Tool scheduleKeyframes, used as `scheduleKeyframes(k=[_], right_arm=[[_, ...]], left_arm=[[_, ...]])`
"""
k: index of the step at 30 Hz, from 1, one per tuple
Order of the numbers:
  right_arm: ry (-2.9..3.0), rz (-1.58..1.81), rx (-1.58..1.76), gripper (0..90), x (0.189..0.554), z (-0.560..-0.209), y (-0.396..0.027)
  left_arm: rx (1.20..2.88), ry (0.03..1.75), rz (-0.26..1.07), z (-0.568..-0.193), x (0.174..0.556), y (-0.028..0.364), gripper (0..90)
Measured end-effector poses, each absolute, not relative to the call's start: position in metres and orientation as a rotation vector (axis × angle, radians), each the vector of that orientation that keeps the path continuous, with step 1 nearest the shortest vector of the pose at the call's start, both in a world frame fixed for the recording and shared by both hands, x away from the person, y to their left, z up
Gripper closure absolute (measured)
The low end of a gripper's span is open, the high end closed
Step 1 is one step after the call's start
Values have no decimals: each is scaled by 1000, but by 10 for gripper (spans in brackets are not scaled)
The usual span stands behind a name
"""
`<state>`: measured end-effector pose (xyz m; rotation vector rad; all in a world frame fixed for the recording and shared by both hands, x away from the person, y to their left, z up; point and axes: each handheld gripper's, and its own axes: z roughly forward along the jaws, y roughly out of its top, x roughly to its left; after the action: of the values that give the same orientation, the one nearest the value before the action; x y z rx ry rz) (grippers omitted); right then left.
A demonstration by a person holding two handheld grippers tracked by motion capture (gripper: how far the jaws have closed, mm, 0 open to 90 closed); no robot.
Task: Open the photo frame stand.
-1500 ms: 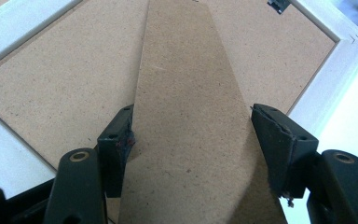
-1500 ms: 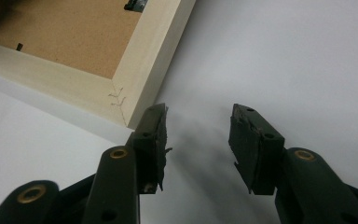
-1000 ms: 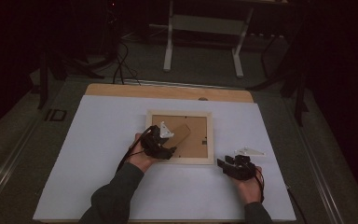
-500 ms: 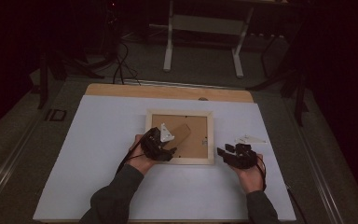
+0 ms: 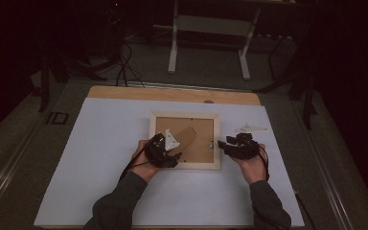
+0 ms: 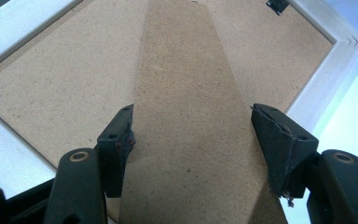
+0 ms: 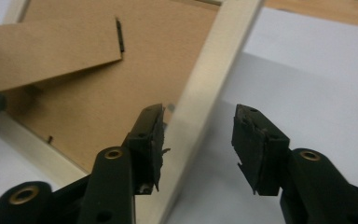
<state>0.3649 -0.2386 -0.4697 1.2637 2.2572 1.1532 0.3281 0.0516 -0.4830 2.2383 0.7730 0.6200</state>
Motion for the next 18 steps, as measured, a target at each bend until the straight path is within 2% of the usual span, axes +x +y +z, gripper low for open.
scheduleKeyframes(k=[18], right_arm=[[2368, 1121, 1346, 494, 411, -463, -228]], left_arm=[[2210, 732, 680, -486, 319, 51, 376]])
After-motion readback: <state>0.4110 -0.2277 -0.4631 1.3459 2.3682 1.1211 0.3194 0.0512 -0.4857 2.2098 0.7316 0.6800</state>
